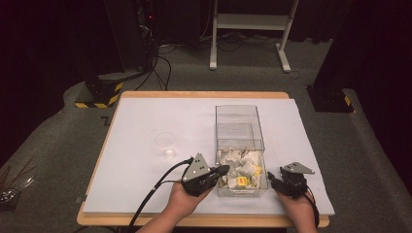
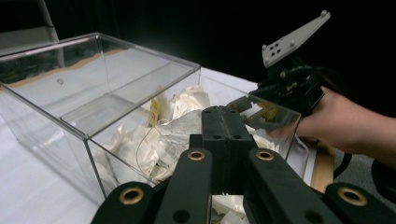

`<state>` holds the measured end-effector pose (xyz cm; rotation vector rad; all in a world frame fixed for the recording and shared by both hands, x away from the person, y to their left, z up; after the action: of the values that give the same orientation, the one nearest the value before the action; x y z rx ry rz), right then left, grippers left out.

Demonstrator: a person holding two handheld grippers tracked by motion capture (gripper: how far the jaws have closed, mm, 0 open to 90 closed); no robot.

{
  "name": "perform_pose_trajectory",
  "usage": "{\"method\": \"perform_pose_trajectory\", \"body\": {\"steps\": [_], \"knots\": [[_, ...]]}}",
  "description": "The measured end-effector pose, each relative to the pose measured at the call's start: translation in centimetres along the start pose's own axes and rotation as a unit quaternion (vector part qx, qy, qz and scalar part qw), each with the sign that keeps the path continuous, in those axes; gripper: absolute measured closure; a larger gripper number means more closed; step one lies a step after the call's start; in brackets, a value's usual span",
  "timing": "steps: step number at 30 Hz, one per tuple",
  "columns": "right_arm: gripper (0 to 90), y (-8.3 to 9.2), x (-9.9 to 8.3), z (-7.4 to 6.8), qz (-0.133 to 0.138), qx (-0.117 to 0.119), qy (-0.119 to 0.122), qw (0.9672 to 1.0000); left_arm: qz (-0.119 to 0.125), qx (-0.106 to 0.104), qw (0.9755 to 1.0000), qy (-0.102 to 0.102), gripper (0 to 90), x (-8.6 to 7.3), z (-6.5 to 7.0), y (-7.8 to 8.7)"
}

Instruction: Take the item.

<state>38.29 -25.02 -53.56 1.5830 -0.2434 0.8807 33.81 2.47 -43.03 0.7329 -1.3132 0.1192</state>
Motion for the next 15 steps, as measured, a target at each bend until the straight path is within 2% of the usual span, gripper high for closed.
{"method": "perform_pose_trajectory", "body": {"steps": [15], "knots": [[45.2, 0.0, 0.0, 0.0, 0.0, 0.001, -0.001, 1.0, 0.039, 0.01, 0.9991, -0.01, 90.0, 2.0, -0.2, 1.4]]}}
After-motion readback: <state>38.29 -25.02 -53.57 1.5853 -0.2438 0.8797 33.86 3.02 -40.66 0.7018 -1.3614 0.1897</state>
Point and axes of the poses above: each handheld gripper's, and its own axes: y roughly backward along the jaws, x roughly out of its top, z roughly to its right, the point moved 5 cm from there along -y, roughly forward along the jaws, and after that the axes turned 7 degrees about -z, right-handed, at the moved point
